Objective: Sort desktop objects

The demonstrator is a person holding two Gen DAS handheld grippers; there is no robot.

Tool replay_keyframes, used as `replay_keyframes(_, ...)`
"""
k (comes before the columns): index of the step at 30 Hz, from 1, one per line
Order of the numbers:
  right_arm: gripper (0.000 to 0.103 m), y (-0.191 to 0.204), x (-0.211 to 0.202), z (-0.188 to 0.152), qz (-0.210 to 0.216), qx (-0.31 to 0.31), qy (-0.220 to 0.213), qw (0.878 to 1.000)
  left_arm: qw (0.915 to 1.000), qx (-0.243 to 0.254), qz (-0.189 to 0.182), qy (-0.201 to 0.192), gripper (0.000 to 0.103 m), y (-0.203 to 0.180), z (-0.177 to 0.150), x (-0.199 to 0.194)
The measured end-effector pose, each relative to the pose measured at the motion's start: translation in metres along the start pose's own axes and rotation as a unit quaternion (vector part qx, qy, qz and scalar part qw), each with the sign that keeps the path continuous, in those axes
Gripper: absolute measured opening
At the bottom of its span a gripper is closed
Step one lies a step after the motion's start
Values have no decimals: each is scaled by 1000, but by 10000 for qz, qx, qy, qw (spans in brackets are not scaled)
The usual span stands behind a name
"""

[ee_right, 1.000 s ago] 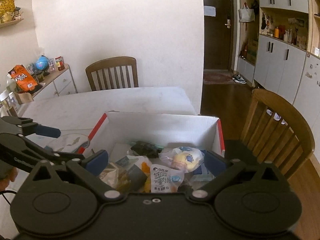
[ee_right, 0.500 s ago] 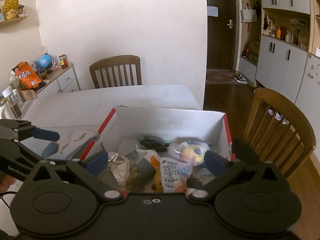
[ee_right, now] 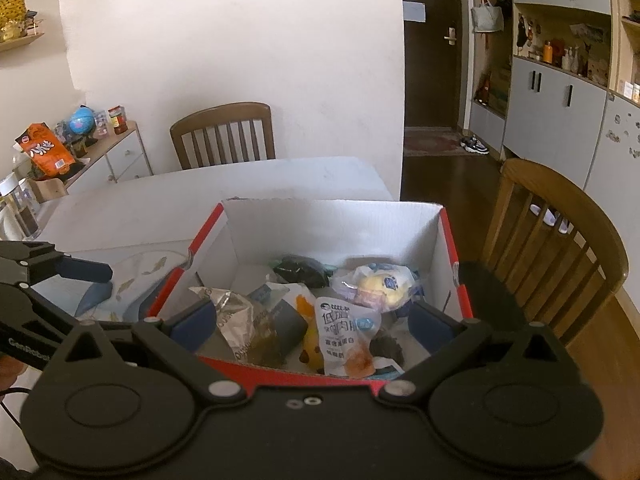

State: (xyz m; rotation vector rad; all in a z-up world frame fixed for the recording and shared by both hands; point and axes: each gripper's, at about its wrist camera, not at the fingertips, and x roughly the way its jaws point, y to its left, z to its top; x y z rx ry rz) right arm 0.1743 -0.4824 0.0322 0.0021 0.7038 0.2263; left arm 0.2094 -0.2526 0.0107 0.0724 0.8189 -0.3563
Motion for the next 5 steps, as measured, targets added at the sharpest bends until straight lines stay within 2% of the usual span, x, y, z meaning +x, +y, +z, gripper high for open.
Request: replay_keyframes(5, 103, 0, -1, -4, -64, 80, 37, 9999, 10000, 79, -31, 19, 103, -1, -2, -2)
